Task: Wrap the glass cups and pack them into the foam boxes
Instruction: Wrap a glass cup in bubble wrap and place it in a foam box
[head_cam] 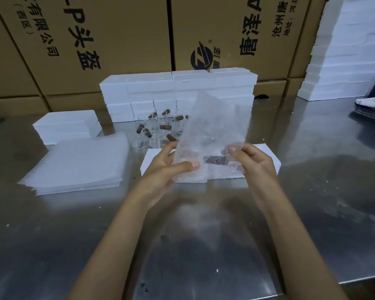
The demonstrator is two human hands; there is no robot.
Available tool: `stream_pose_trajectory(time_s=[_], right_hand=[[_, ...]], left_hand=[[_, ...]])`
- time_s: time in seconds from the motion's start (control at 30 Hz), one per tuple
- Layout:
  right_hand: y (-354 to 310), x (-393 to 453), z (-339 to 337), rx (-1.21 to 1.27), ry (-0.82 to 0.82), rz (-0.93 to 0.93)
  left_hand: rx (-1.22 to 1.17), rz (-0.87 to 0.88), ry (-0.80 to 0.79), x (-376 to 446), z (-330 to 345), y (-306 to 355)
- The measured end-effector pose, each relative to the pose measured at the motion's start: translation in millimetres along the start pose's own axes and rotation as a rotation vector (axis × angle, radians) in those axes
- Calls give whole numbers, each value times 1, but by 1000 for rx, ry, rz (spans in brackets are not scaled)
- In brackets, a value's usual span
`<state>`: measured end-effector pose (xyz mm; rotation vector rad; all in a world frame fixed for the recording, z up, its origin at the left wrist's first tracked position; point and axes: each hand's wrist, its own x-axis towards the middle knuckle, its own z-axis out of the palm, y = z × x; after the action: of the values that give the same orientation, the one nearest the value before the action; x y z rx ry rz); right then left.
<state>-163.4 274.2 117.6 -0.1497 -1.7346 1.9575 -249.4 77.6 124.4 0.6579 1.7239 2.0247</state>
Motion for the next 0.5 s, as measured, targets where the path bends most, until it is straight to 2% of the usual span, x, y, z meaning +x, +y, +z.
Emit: stream_pose_trajectory(time_s=[0.13, 0.33, 0.43, 0.5], right_hand=[[2, -8, 6, -13, 32, -26], [15, -8, 18, -228, 48, -198], [24, -11, 24, -438, -15, -213], [26, -12, 26, -536, -51, -223]], left_hand=[[470, 76, -62, -5, 14, -9], [803, 106, -45, -4, 18, -13], [772, 82, -141, -3, 13, -12], [662, 57, -112, -4, 12, -9]])
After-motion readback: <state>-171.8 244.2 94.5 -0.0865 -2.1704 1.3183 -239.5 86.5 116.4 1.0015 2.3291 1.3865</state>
